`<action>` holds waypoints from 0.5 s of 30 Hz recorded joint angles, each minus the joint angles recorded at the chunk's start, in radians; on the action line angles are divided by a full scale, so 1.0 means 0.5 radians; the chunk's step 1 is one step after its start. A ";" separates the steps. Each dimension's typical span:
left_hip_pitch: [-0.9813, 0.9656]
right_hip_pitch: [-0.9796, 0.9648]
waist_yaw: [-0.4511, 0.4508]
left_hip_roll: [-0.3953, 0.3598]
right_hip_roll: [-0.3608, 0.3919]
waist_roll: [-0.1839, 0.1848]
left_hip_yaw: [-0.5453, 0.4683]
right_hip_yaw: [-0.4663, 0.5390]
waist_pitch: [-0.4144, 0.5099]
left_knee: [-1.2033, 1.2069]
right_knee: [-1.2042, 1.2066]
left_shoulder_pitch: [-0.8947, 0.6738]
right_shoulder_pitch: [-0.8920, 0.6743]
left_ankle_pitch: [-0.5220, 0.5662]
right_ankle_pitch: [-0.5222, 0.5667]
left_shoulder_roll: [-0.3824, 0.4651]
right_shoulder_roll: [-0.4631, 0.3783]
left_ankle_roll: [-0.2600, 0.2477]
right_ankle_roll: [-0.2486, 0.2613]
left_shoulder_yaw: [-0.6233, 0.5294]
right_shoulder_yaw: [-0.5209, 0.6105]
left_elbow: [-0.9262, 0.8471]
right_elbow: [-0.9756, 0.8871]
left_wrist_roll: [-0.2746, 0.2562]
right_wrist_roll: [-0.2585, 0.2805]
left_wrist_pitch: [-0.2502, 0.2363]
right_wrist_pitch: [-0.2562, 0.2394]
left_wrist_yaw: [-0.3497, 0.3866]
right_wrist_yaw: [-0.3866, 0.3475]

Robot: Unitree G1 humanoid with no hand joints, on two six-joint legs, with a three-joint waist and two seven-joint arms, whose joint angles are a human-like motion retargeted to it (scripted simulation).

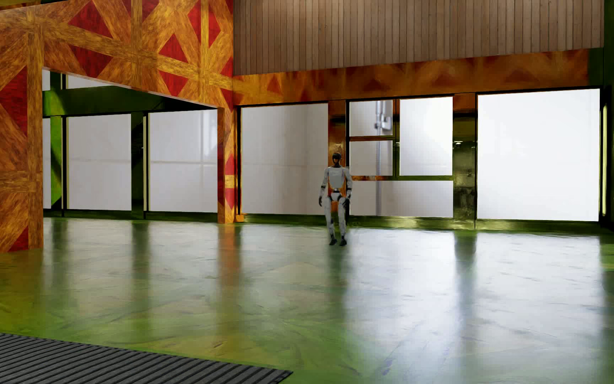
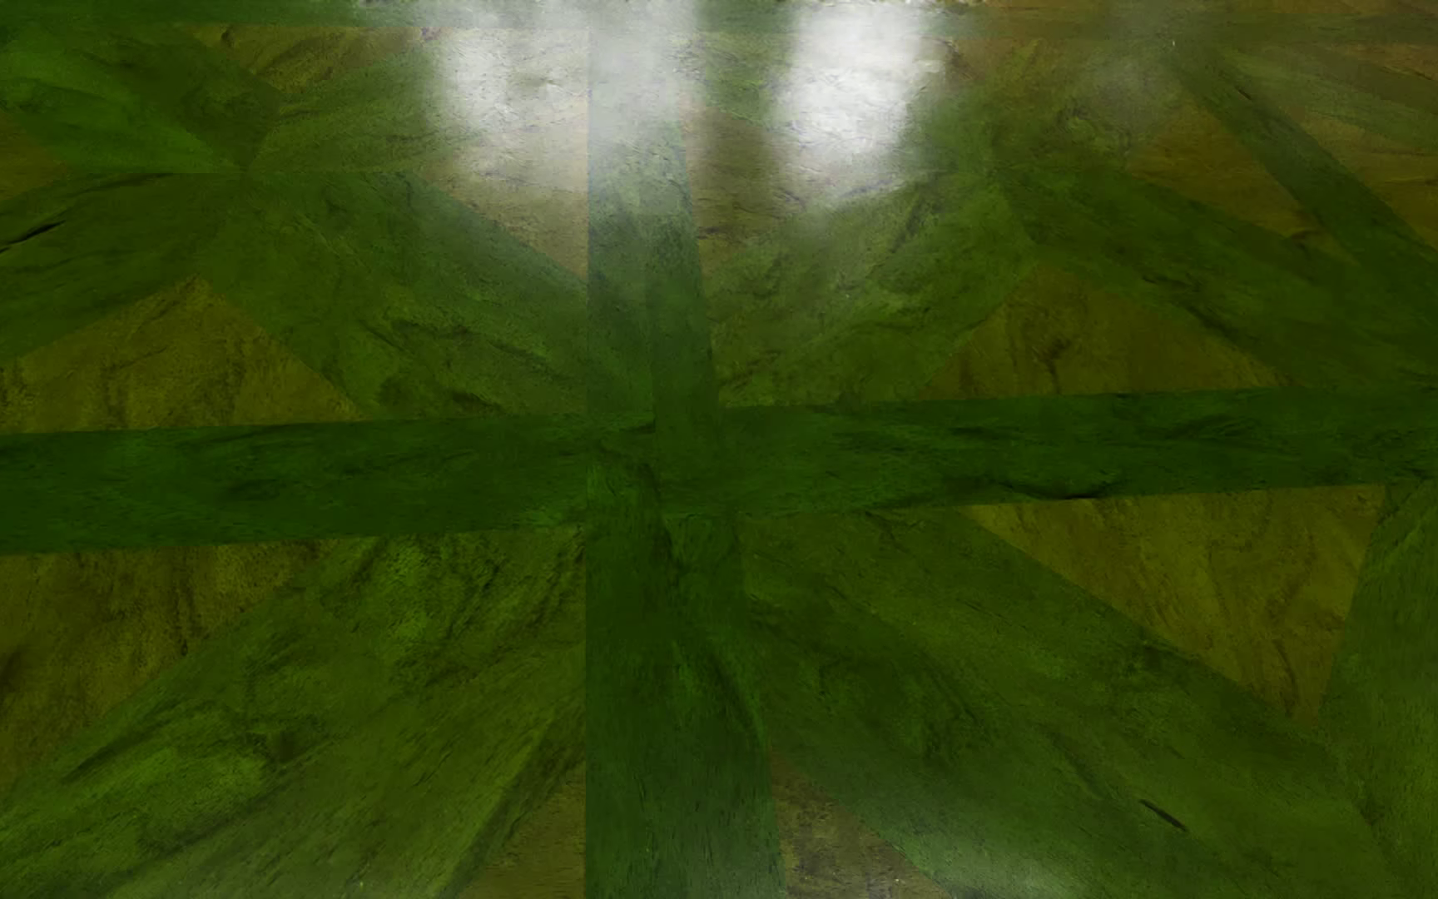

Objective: Advance

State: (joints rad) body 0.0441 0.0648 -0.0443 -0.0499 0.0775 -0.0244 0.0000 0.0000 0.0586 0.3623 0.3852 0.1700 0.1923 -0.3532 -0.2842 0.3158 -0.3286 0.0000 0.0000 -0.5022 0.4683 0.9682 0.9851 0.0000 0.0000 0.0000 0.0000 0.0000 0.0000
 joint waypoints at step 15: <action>0.193 -1.105 -0.302 -0.031 -0.064 0.010 0.000 0.000 0.183 0.059 1.046 -0.006 0.301 -0.059 0.257 0.057 -0.006 0.000 0.000 0.019 -0.062 0.046 0.098 0.000 0.000 0.000 0.000 0.000 0.000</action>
State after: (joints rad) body 0.1404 -0.4879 -0.1953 -0.0653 0.0455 -0.0194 0.0000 0.0000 0.1500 0.3918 0.9084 0.1668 0.3429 -0.3825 -0.1557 0.3441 -0.3319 0.0000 0.0000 -0.4925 0.4375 0.9914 1.0341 0.0000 0.0000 0.0000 0.0000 0.0000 0.0000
